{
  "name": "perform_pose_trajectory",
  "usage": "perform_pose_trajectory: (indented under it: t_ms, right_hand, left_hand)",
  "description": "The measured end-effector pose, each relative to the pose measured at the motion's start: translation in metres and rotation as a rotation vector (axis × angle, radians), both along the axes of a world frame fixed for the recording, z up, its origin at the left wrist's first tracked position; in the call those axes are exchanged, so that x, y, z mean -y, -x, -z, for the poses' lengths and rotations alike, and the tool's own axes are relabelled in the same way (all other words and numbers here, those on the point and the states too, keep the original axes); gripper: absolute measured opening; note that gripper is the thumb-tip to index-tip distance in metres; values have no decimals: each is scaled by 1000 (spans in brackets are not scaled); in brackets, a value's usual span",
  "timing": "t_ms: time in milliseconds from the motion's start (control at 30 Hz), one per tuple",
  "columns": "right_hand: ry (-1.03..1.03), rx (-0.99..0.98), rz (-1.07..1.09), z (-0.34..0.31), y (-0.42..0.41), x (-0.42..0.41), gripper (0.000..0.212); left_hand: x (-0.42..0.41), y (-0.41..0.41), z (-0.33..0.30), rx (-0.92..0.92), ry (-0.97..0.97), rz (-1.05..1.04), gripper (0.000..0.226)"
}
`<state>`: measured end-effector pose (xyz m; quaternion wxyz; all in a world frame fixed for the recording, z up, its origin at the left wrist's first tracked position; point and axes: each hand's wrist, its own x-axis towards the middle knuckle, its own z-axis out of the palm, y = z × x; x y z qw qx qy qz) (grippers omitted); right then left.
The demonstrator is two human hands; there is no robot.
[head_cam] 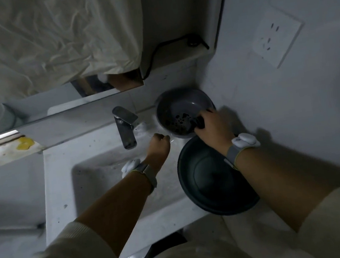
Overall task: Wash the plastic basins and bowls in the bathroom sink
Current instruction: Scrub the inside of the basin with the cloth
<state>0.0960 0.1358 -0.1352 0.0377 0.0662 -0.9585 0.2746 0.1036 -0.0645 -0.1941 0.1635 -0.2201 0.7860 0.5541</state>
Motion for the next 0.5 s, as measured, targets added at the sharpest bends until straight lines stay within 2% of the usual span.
perform_pose_trajectory:
  t_ms: [100, 267, 400, 500]
  right_hand:
    - [-32, 2, 29, -2, 27, 8, 22]
    - [-52, 40, 72, 2, 54, 15, 25]
    - [-50, 79, 90, 9, 65, 17, 29]
    - [-43, 86, 103, 11, 69, 18, 30]
  left_hand:
    - [6, 31, 1, -21, 69, 4, 44]
    - [10, 64, 5, -91, 155, -40, 34]
    - [10, 87, 1, -72, 158, -28, 35]
    - [11, 100, -2, -35, 87, -37, 39]
